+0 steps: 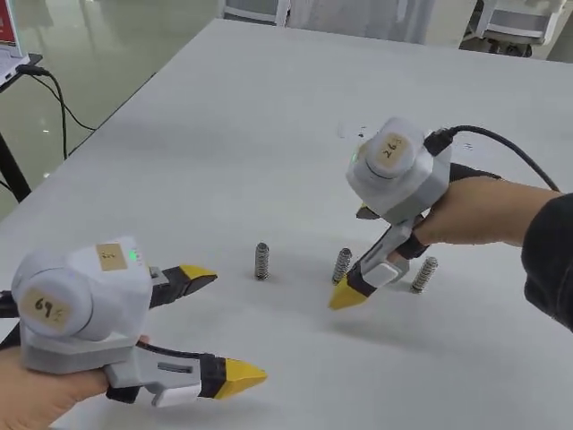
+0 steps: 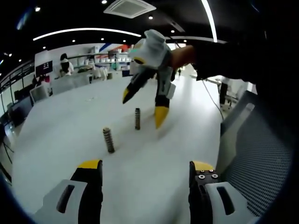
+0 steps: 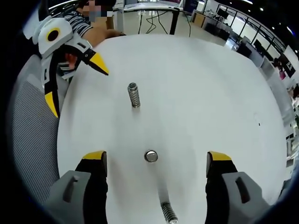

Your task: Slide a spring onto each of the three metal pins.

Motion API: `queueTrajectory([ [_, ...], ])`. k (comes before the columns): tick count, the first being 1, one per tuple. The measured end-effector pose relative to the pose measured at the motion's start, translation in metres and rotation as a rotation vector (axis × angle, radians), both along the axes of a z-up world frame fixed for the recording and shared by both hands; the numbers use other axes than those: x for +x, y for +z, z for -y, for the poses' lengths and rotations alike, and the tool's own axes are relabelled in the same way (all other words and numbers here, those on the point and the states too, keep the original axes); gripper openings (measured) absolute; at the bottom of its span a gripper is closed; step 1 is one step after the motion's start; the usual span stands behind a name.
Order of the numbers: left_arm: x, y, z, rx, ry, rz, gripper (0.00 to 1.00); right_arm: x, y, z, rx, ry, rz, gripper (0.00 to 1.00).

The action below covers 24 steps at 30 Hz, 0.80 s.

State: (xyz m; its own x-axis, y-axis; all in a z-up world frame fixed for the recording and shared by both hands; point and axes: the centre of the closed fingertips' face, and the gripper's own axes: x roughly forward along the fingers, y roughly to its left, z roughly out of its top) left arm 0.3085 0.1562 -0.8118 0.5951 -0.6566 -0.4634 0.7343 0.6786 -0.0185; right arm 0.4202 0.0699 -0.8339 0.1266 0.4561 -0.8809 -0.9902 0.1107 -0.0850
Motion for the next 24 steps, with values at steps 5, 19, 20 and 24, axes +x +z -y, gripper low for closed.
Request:
queueTrajectory([
  [5, 0.0, 0.0, -0.001, 0.0, 0.002, -0.001, 0.71, 0.004, 0.002, 0.012, 0.022, -0.041, 0.007, 0.88],
  [19, 0.001, 0.001, 0.001, 0.004, -0.007, -0.001, 0.71, 0.012, 0.011, 0.039, 0.096, -0.155, 0.025, 0.89],
  [20, 0.001, 0.001, 0.002, 0.004, -0.01, -0.001, 0.71, 0.013, 0.011, 0.041, 0.101, -0.163, 0.028, 0.89],
  [24, 0.001, 0.0, 0.003, 0.006, -0.017, -0.003, 0.71, 0.013, 0.012, 0.05, 0.109, -0.188, 0.033, 0.9],
])
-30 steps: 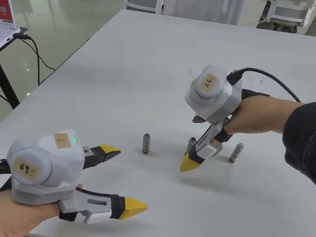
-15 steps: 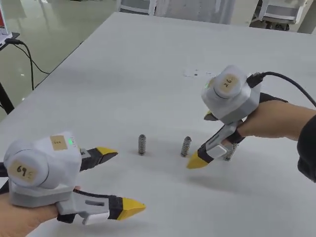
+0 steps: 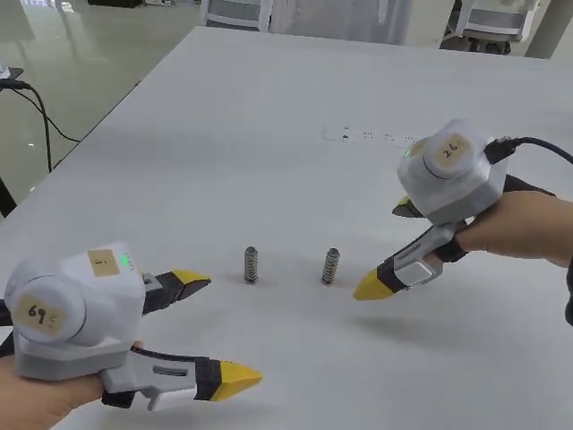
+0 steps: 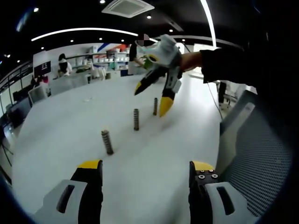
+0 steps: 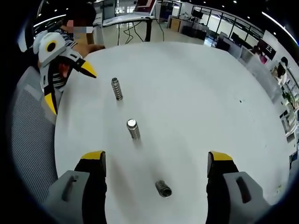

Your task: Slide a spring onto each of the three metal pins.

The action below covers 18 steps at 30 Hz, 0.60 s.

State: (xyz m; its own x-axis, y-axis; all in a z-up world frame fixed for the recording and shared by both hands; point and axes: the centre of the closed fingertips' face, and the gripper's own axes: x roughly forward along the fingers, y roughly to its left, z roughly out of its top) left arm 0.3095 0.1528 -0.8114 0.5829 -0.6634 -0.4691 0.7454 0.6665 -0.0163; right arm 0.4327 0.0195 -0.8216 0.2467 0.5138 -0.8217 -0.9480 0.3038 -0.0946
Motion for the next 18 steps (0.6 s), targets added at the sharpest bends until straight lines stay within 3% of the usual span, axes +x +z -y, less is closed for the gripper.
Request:
queueTrajectory([
  [18, 0.003, 0.001, 0.006, 0.011, -0.032, -0.005, 0.71, -0.009, 0.003, 0.036, 0.072, -0.122, 0.028, 0.91],
])
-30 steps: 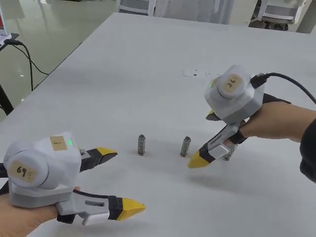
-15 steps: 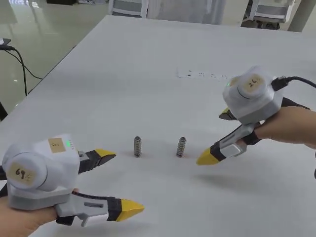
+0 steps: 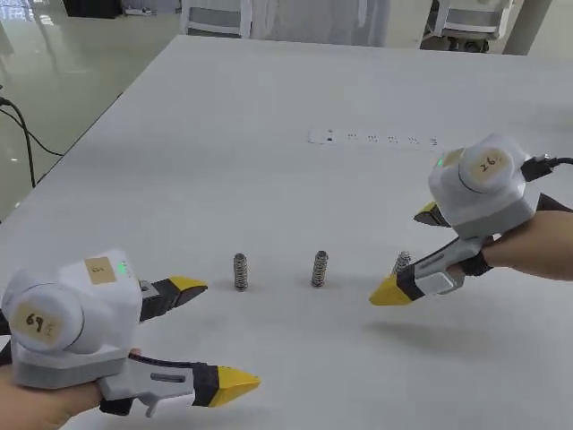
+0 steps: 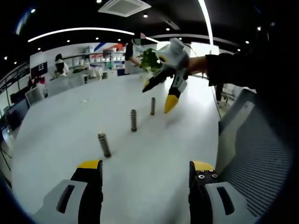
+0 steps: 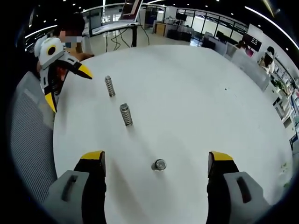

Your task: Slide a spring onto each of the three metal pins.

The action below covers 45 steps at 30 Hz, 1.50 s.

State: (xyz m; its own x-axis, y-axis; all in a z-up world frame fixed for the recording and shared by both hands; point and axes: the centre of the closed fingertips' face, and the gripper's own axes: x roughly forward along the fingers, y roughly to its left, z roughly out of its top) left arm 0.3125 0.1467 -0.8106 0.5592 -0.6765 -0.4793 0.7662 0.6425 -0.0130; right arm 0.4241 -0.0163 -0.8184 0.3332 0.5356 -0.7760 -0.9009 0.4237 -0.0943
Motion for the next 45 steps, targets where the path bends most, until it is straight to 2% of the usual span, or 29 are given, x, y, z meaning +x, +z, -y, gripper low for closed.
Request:
queueTrajectory([
  [20, -0.001, 0.001, 0.0, 0.002, -0.009, 0.002, 0.71, -0.024, -0.001, 0.022, 0.068, -0.066, 0.02, 0.9],
  [37, -0.001, -0.002, -0.006, -0.024, 0.016, 0.006, 0.72, -0.047, 0.006, 0.013, 0.188, -0.073, 0.05, 0.91],
  [45, 0.002, -0.002, -0.01, -0.035, 0.031, 0.009, 0.73, -0.055, 0.004, 0.012, 0.203, -0.074, 0.055, 0.91],
])
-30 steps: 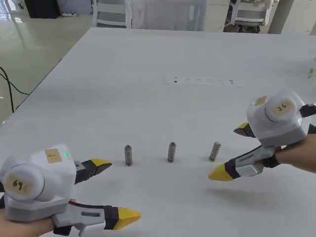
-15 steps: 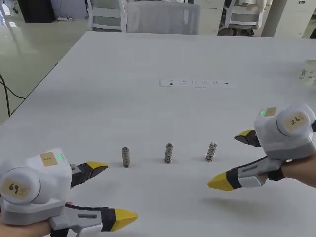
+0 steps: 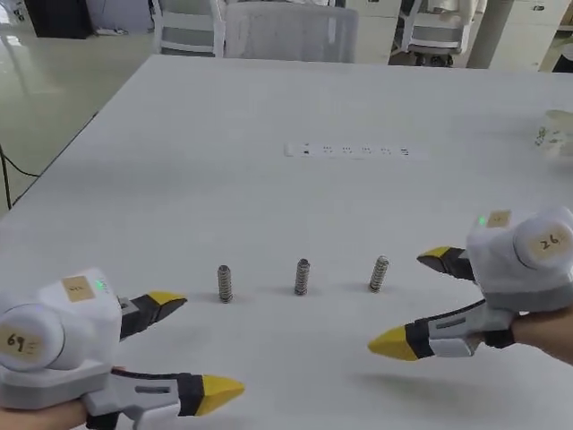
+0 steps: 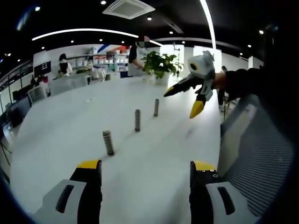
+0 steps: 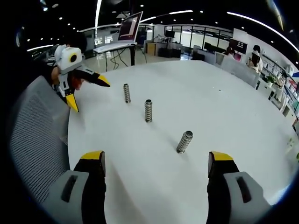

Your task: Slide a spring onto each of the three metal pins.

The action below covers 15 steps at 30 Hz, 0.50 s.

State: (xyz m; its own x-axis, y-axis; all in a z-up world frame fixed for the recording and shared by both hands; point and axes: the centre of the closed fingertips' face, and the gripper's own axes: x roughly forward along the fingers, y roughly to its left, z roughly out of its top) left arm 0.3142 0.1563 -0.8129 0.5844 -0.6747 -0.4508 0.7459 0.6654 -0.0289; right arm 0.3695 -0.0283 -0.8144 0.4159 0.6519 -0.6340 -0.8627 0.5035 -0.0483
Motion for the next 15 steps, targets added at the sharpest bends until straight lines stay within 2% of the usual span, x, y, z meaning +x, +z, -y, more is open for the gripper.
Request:
queueTrajectory([
  [5, 0.0023, -0.0012, -0.0016, -0.003, 0.008, -0.002, 0.73, -0.0051, 0.0013, -0.0009, 0.034, -0.002, 0.009, 0.91],
  [15, 0.0072, 0.0003, -0.003, -0.011, 0.029, 0.003, 0.74, -0.009, -0.0007, -0.0042, 0.063, -0.01, 0.006, 0.91],
])
